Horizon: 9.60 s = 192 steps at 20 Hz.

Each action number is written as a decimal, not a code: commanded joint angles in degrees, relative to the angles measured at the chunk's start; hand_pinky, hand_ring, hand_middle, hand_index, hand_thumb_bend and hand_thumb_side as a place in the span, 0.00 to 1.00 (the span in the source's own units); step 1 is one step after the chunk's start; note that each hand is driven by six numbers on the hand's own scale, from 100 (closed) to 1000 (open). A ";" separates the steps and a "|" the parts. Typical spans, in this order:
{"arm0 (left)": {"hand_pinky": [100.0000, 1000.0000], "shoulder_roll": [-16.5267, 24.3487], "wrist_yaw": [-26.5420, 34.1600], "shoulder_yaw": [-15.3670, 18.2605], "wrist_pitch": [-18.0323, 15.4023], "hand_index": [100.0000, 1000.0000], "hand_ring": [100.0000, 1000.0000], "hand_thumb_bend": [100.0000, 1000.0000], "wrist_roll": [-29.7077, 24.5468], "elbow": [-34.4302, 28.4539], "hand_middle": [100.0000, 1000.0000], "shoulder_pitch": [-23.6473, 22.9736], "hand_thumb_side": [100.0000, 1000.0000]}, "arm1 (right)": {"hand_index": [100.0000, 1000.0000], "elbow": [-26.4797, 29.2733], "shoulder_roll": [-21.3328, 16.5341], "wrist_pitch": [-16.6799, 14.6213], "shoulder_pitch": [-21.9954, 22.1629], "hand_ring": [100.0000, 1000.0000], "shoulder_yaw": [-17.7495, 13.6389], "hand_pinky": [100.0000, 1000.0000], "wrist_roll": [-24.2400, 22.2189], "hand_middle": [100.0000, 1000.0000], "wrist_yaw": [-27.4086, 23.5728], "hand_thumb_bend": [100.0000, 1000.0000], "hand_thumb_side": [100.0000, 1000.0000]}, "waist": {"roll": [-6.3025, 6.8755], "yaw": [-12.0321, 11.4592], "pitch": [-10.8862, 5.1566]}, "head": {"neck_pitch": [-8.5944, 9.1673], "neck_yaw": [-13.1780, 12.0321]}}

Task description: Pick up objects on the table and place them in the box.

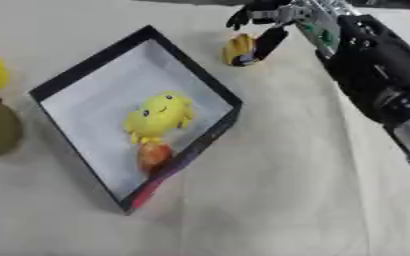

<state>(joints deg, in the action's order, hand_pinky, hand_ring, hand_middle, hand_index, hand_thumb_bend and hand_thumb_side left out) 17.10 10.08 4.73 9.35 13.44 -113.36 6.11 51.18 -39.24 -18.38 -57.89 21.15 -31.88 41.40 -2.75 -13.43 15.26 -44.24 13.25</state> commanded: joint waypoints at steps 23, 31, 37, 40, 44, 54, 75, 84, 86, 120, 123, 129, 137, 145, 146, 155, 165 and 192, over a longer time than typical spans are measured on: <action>0.88 0.49 -0.66 0.41 0.18 0.81 0.69 0.04 0.05 -1.15 0.71 0.61 0.94 | 0.56 -5.22 0.44 5.40 -1.22 0.60 -4.38 0.78 15.48 0.39 2.03 0.11 0.27 | -1.10 -0.24 0.39 | 0.55 0.88; 0.88 0.93 -0.56 0.54 0.14 0.81 0.69 0.04 0.16 -1.00 0.71 0.00 0.94 | 0.56 4.95 -3.79 4.51 -1.75 0.60 -0.25 0.77 14.12 0.39 -4.72 0.07 0.26 | -1.06 0.82 -0.79 | 0.13 0.41; 0.88 1.27 -0.51 0.49 0.07 0.81 0.69 0.04 0.14 -0.91 0.71 -0.40 0.94 | 0.56 21.05 -7.63 6.24 -2.91 0.58 5.08 0.75 10.99 0.39 -10.23 0.09 0.29 | -0.77 1.55 -1.49 | 0.13 0.35; 0.88 1.36 -0.48 0.45 0.05 0.80 0.69 0.04 0.08 -0.85 0.71 -0.55 0.93 | 0.55 28.15 -8.58 7.84 -3.76 0.57 7.36 0.74 9.53 0.39 -12.50 0.08 0.31 | -0.67 1.77 -1.83 | 0.13 0.34; 0.88 1.55 -0.41 0.40 0.01 0.80 0.69 0.04 0.06 -0.79 0.71 -0.77 0.93 | 0.55 37.28 -9.10 9.13 -5.01 0.56 11.52 0.73 6.56 0.38 -15.03 0.11 0.37 | -0.61 1.84 -2.32 | 0.13 0.31; 0.88 1.78 -0.12 0.39 -0.25 0.80 0.69 0.04 0.09 -0.93 0.71 -1.01 0.93 | 0.55 45.71 -2.60 14.01 -8.57 0.54 19.15 0.70 -2.61 0.39 -16.60 0.00 0.39 | -0.12 2.11 -3.29 | 0.13 -0.33; 0.88 1.55 -0.38 0.41 0.02 0.80 0.68 0.04 0.15 -1.01 0.71 -0.66 0.93 | 0.75 30.87 6.44 8.84 -3.10 0.71 21.74 0.76 -5.97 0.59 -7.39 0.18 0.45 | -0.94 1.89 -2.23 | 0.13 -0.69; 0.89 1.50 -0.37 0.43 0.04 0.80 0.68 0.04 0.13 -0.98 0.71 -0.67 0.93 | 0.92 30.22 6.31 8.17 -2.51 0.88 21.20 0.89 -11.91 0.82 -8.81 0.33 0.40 | -0.87 2.16 -2.35 | 0.13 -0.72; 0.89 1.52 -0.38 0.43 0.04 0.80 0.68 0.04 0.11 -0.97 0.71 -0.71 0.93 | 0.94 30.59 6.15 9.28 -2.56 0.90 20.97 0.92 -11.83 0.83 -8.27 0.40 0.41 | -0.83 2.23 -2.44 | 0.13 -0.71; 0.87 12.05 -3.03 0.09 -4.00 0.81 0.69 0.00 -1.11 -1.23 0.71 1.55 0.81 | 0.85 57.54 -19.11 25.85 34.40 0.77 -22.75 0.90 33.50 0.70 -48.99 0.00 0.29 | 2.25 6.15 -2.61 | 0.13 -3.73; 0.86 17.43 -6.58 -0.77 -4.83 0.83 0.70 0.00 -3.29 -1.23 0.72 2.52 0.80 | 0.86 56.85 -14.79 24.80 37.70 0.78 -25.88 0.92 34.48 0.72 -53.62 0.00 0.40 | 2.65 6.40 -2.69 | 0.13 -4.06; 0.87 31.68 -13.49 -4.44 -1.42 0.88 0.75 0.06 -17.69 -1.23 0.76 1.29 0.72 | 0.84 53.72 -8.35 23.79 40.39 0.76 -30.30 0.92 34.88 0.69 -59.89 0.00 0.52 | 3.53 6.96 -2.76 | 0.13 -4.80; 0.88 44.74 -20.33 -6.89 2.87 0.86 0.83 0.39 -35.65 -1.23 0.78 1.02 0.40 | 0.83 53.31 -7.33 24.30 41.81 0.74 -31.07 0.91 37.34 0.67 -60.40 0.00 0.54 | 3.78 6.49 -2.83 | 0.13 -4.75; 0.87 48.91 -28.32 -9.19 8.58 0.87 0.84 0.44 -40.71 -1.20 0.79 1.95 0.06 | 0.83 53.17 -6.63 25.09 42.38 0.72 -31.13 0.90 39.22 0.65 -61.46 0.00 0.56 | 3.84 6.00 -2.89 | 0.13 -5.52; 0.88 49.09 -28.44 -9.62 9.43 0.87 0.84 0.43 -41.04 -1.04 0.78 2.25 0.03 | 0.82 53.15 -6.56 25.24 42.38 0.71 -31.09 0.90 39.37 0.65 -61.64 0.00 0.56 | 3.82 6.02 -2.91 | 0.13 -5.62; 0.88 48.64 -27.10 -12.98 10.55 0.85 0.83 0.42 -42.80 3.61 0.77 5.83 0.04 | 0.82 53.17 -5.60 25.71 42.40 0.71 -30.98 0.89 39.54 0.64 -62.46 0.00 0.56 | 3.67 6.84 -3.00 | 0.13 -8.04; 0.89 47.51 -26.74 -15.57 9.71 0.84 0.82 0.50 -45.43 4.67 0.73 9.76 0.16 | 0.82 52.88 -4.65 26.09 42.68 0.70 -31.20 0.89 39.64 0.63 -62.81 0.00 0.58 | 3.65 7.27 -2.99 | 0.61 -9.36; 0.75 35.58 -43.02 -28.74 5.73 0.81 0.74 0.45 -45.94 25.42 0.67 24.68 0.15 | 0.81 51.50 -3.14 27.15 42.61 0.69 -31.01 0.89 39.18 0.63 -63.20 0.00 0.62 | 3.46 7.99 -2.36 | 1.30 -10.86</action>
<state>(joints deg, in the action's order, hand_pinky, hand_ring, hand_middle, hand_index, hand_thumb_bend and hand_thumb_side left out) 52.13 -33.27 -24.08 15.05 -33.16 -88.56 29.85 102.44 -41.31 8.60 -14.65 -9.17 7.29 -21.50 0.33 -5.44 14.07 -43.63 2.30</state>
